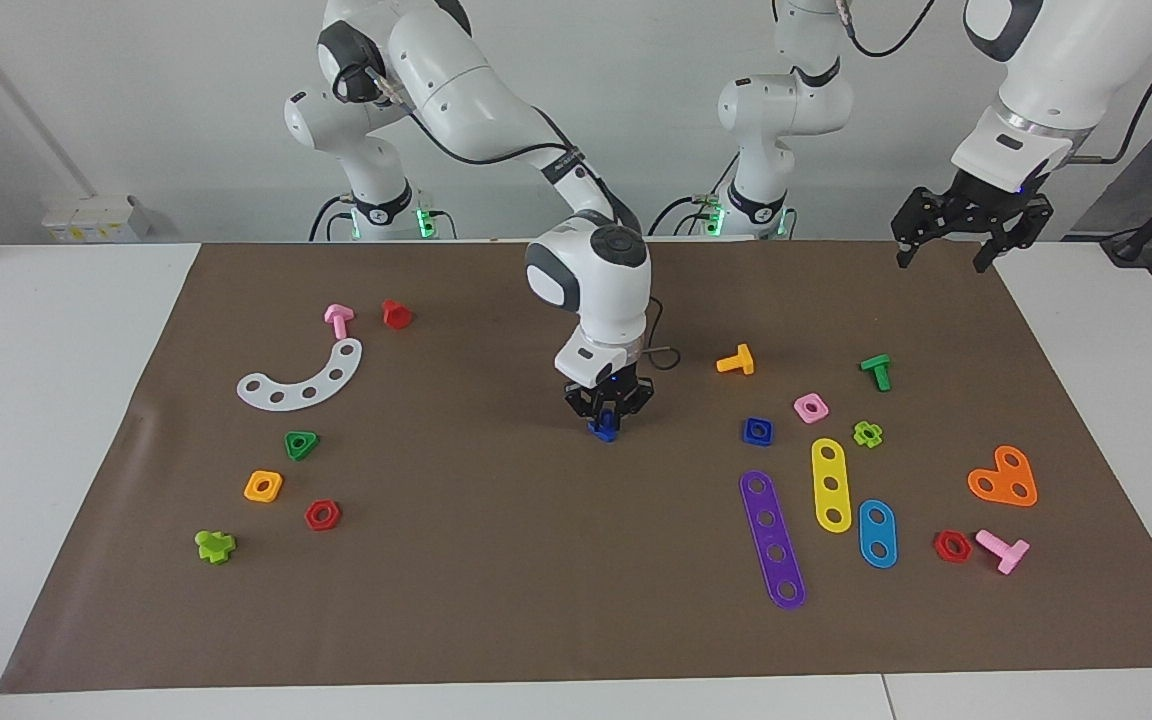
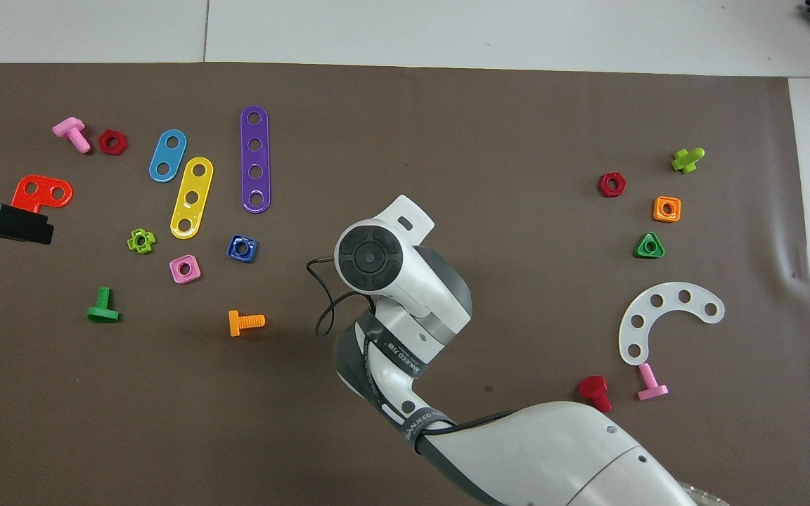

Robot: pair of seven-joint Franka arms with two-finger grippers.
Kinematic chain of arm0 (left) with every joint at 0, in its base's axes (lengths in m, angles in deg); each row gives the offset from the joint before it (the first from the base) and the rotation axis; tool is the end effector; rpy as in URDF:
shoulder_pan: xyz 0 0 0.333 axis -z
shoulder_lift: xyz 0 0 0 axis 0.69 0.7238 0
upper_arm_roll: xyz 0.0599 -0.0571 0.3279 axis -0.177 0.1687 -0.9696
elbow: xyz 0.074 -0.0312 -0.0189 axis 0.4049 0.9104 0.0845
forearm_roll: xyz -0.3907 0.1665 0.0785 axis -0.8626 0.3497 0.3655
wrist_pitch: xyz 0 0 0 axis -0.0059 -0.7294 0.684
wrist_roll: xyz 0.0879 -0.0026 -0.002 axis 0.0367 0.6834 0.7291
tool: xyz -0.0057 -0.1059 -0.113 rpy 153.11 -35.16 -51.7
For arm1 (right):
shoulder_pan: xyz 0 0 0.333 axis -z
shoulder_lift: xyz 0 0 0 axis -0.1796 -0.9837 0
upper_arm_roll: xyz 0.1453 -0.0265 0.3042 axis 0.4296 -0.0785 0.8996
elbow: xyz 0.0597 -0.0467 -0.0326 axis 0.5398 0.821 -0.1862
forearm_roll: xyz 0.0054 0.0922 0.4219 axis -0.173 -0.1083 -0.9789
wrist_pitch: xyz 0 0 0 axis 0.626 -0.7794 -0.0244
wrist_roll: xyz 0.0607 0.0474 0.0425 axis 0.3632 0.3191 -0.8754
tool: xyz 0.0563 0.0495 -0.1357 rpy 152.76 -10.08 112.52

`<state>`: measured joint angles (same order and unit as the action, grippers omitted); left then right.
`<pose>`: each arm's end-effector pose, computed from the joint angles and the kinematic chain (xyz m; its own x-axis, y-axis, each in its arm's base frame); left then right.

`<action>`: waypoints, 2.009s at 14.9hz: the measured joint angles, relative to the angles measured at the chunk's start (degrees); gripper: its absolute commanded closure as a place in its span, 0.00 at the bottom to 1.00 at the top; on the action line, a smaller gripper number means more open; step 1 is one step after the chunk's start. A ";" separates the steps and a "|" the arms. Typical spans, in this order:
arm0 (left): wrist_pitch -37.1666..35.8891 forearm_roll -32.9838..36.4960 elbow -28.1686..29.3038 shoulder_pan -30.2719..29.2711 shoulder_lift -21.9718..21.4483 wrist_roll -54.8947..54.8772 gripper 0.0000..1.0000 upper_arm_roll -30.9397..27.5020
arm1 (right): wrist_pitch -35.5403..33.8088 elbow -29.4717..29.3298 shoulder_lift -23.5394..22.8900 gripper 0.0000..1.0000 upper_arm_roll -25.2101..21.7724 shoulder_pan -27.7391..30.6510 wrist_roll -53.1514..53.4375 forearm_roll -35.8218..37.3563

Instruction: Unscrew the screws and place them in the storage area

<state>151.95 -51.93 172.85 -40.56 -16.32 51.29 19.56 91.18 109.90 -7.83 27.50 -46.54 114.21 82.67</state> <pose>0.5831 -0.0229 0.6119 0.9836 -0.1791 0.0219 -0.1788 -0.9838 -0.0128 0.6019 0.4612 0.2519 0.9856 0.0292 0.1668 0.0278 -0.9996 0.0106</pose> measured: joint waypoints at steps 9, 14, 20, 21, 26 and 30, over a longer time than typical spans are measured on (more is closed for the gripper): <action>-0.95 -0.75 0.08 -0.45 -0.02 0.00 0.00 -0.14 | -0.49 0.04 0.02 1.00 0.24 0.00 -0.40 0.00; -3.11 -0.80 0.08 -0.45 -0.38 0.00 0.00 -0.34 | -4.68 -2.73 3.13 1.00 0.03 3.19 -0.40 -0.17; -3.14 -0.81 0.08 -0.45 -0.39 1.33 0.00 -0.51 | -9.32 0.66 13.07 1.00 0.08 19.07 -15.27 -0.40; -3.14 -0.81 0.08 -0.45 -0.39 1.86 0.00 -0.51 | -9.07 2.85 14.19 1.00 0.09 21.60 -18.52 -0.42; -3.14 -0.81 0.08 -0.45 -0.39 2.49 0.00 -0.55 | 3.08 18.79 18.55 1.00 0.12 29.57 -26.88 -0.45; -3.05 -0.81 0.08 -0.45 -0.39 2.51 0.00 -0.56 | 17.68 32.45 20.56 1.00 0.12 34.69 -31.29 -0.45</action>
<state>148.90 -52.74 172.93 -41.01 -16.71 53.80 19.00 108.86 142.35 12.73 27.62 -11.85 82.92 82.22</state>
